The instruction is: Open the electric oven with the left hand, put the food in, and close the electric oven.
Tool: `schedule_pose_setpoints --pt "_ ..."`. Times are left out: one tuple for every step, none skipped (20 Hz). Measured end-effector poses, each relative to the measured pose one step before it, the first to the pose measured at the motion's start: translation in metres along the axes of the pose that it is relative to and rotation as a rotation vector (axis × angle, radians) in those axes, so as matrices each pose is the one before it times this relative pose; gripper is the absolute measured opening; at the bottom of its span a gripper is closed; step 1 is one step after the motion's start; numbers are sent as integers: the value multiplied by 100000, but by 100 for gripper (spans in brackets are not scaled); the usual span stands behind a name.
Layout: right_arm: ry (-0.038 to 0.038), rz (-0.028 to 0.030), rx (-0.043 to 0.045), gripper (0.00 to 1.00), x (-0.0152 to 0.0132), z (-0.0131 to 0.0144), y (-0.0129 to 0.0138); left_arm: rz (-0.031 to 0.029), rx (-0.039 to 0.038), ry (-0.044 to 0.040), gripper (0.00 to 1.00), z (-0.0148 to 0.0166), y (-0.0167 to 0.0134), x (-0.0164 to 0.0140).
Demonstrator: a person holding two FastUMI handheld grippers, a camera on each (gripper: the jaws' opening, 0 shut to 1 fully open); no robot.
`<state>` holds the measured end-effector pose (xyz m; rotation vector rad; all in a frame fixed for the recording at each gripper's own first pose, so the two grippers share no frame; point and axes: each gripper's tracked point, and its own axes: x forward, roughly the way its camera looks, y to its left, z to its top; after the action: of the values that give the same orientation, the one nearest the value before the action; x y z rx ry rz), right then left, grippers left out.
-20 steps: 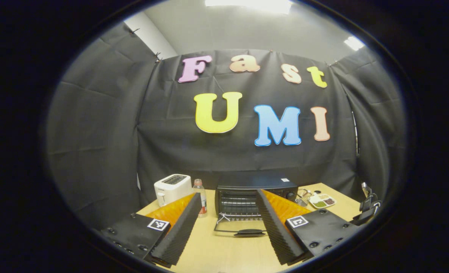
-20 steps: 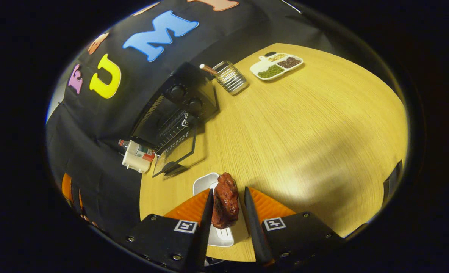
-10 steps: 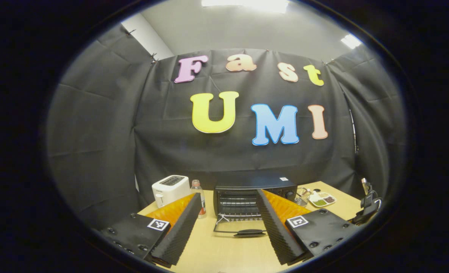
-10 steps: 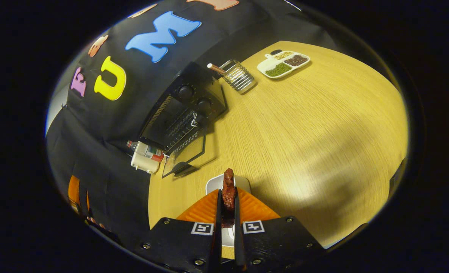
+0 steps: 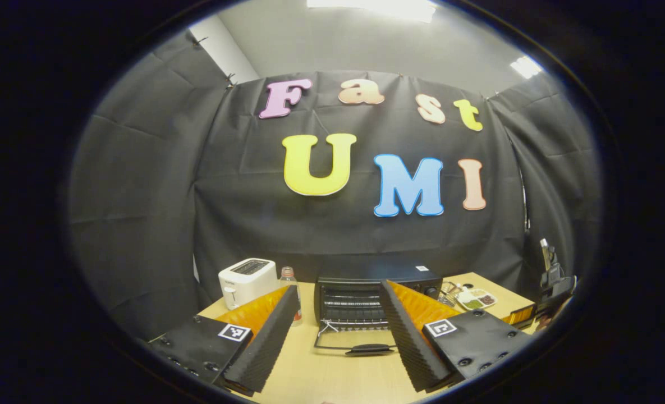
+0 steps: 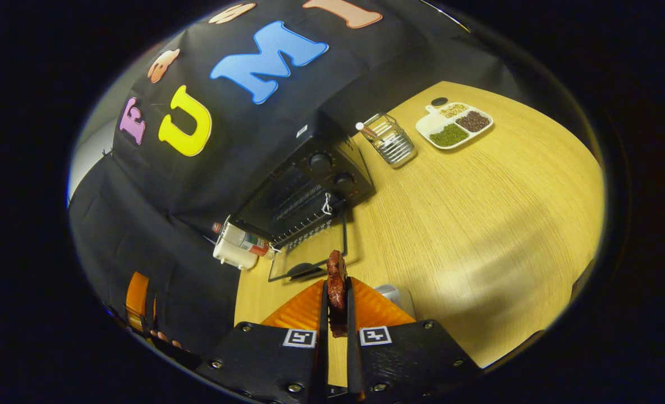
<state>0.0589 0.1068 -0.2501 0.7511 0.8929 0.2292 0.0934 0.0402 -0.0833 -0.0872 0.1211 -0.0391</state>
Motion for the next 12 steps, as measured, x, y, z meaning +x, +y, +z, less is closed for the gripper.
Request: schedule_pose_setpoints --pt "-1892 628 -532 14 483 497 878 -208 -780 252 90 14 311 303" --pt "-1728 494 -248 14 443 650 823 71 -458 209 90 -161 411 431" --pt "-1607 640 -150 14 655 358 905 -105 -233 288 90 -109 504 231" --pt "-1663 1075 132 13 632 446 891 -53 -48 -53 100 -198 317 420" --pt "-1618 977 325 13 749 333 812 -3 28 -317 91 22 503 341" --pt "-1489 785 562 14 681 178 741 114 105 65 92 82 465 285" --pt "-1206 639 818 14 821 138 680 98 112 468 94 -75 405 233" --pt "-1116 414 767 13 827 153 561 -210 132 228 95 64 406 275" --pt "-877 166 864 13 875 125 472 -71 388 -78 97 -37 276 276" --pt "-441 188 1191 13 805 79 403 -8 532 138 97 155 469 229" --pt "-472 550 1304 13 906 26 436 108 282 240 97 125 403 147" --pt "-784 662 1222 13 846 84 420 -257 -32 389 91 -241 174 426"
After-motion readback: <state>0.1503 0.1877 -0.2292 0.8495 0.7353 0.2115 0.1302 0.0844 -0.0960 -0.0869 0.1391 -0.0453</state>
